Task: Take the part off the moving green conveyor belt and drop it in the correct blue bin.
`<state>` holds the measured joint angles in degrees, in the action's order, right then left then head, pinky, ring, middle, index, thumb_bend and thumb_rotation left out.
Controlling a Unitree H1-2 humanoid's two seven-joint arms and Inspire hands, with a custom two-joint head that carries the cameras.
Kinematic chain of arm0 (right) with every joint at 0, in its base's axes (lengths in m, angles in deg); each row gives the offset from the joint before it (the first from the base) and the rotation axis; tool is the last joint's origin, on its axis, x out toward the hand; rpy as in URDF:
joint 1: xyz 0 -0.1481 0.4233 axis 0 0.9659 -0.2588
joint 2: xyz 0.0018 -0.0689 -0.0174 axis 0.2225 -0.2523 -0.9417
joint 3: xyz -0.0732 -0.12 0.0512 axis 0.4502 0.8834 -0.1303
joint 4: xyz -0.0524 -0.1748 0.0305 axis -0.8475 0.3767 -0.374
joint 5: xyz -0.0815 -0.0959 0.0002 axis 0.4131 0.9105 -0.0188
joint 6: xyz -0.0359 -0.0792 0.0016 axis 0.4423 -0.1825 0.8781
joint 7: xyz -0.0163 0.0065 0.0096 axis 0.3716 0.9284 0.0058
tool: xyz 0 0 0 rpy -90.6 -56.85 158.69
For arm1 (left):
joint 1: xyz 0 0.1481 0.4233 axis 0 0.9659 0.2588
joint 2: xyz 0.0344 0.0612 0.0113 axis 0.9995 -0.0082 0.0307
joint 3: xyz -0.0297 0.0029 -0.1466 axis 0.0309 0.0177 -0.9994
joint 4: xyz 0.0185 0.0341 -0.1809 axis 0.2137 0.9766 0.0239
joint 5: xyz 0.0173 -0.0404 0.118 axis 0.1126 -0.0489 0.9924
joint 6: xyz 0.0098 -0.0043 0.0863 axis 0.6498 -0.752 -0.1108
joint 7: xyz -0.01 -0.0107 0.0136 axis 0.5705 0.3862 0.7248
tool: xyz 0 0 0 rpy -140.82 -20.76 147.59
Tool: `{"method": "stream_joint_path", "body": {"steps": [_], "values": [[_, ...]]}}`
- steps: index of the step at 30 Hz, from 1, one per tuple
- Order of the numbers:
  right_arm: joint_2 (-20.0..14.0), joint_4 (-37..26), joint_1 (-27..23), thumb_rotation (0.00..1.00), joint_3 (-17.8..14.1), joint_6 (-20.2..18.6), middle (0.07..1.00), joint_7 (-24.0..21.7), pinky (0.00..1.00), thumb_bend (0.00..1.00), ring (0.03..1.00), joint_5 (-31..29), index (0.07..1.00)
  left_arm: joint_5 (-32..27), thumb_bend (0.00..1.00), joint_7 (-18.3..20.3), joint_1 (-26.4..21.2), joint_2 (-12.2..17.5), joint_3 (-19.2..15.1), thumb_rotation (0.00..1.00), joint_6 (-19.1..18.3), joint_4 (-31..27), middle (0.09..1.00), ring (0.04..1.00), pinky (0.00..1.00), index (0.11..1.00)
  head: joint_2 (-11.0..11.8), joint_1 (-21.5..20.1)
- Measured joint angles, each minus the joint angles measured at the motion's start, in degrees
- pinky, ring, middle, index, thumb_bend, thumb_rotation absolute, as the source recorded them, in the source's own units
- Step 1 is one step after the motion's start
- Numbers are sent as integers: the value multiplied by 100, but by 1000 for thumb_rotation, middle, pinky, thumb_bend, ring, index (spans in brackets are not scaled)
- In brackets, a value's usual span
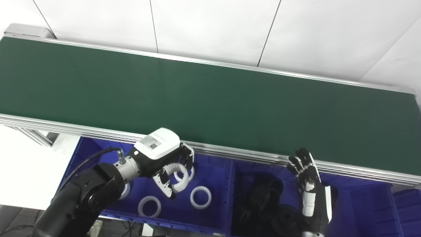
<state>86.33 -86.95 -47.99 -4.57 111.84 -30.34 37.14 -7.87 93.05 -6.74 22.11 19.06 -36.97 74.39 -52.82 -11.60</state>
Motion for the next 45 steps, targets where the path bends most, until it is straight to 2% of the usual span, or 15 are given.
{"method": "stream_joint_path", "body": {"steps": [3,5,6,7,9,12,21,25,30,32,33,34,38,41,45], "values": [[-10,0,10,943,18,0,903,77,822,857,874,-25,915,94,520,-12,-2,-4,63,0,79,225,418,376,392,511,0,-9],[-15,0,13,944,25,0,901,107,824,856,872,-44,915,155,521,-31,-2,-13,111,0,109,307,479,456,480,494,0,-9],[-17,-1,16,945,35,0,901,119,824,857,870,-46,915,197,518,-47,-1,-29,111,46,131,344,583,533,552,496,0,-9],[-16,0,17,945,46,0,904,136,825,858,871,-45,916,238,672,-97,0,-51,101,247,142,389,681,628,638,650,26,-18],[-17,0,15,945,64,0,910,155,823,864,869,-44,918,417,886,-149,16,-96,67,725,56,378,927,883,917,915,44,-35],[-22,0,15,950,78,0,910,167,825,862,868,-40,919,801,987,-178,92,-162,14,886,-102,196,993,985,992,991,61,-35],[-36,2,5,941,88,0,913,254,826,872,863,22,915,832,1000,-461,327,-227,-187,960,-50,-27,1000,1000,1000,1000,79,-79],[-44,6,3,944,119,0,913,255,831,852,866,-23,915,495,1000,-698,507,-417,-351,960,2,-282,1000,1000,1000,1000,79,-219],[-28,14,6,944,218,0,907,295,821,850,865,39,914,-548,984,-1193,1149,-824,-761,941,93,-881,1000,1000,1000,1000,88,-633],[-8,17,-2,947,268,0,907,342,826,846,870,94,916,-1031,961,-1310,1432,-969,-866,964,117,-1055,1000,1000,1000,1000,131,-1280],[7,21,-9,953,310,0,907,367,823,836,871,144,915,-1253,940,-1365,1601,-1027,-932,982,121,-1131,1000,1000,1000,1000,132,-1283],[33,32,-21,959,357,0,906,409,817,826,870,214,914,-1552,907,-1416,1785,-1119,-1030,993,109,-1257,1000,1000,1000,1000,158,-1605],[138,193,-71,977,572,0,911,708,829,830,884,689,917,-2725,819,-1367,2422,-1365,-1168,1000,-391,-1683,1000,1000,1000,1000,237,-2212],[147,264,-152,975,767,0,917,972,822,837,895,1040,917,-3312,782,-1259,2509,-1388,-1385,1000,-790,-1516,1000,1000,1000,1000,307,-2758],[160,428,-256,965,973,0,924,1400,824,817,907,1272,911,-3654,772,-1141,2307,-1271,-1545,1000,-843,-1092,1000,1000,1000,1000,325,-2971]]}}
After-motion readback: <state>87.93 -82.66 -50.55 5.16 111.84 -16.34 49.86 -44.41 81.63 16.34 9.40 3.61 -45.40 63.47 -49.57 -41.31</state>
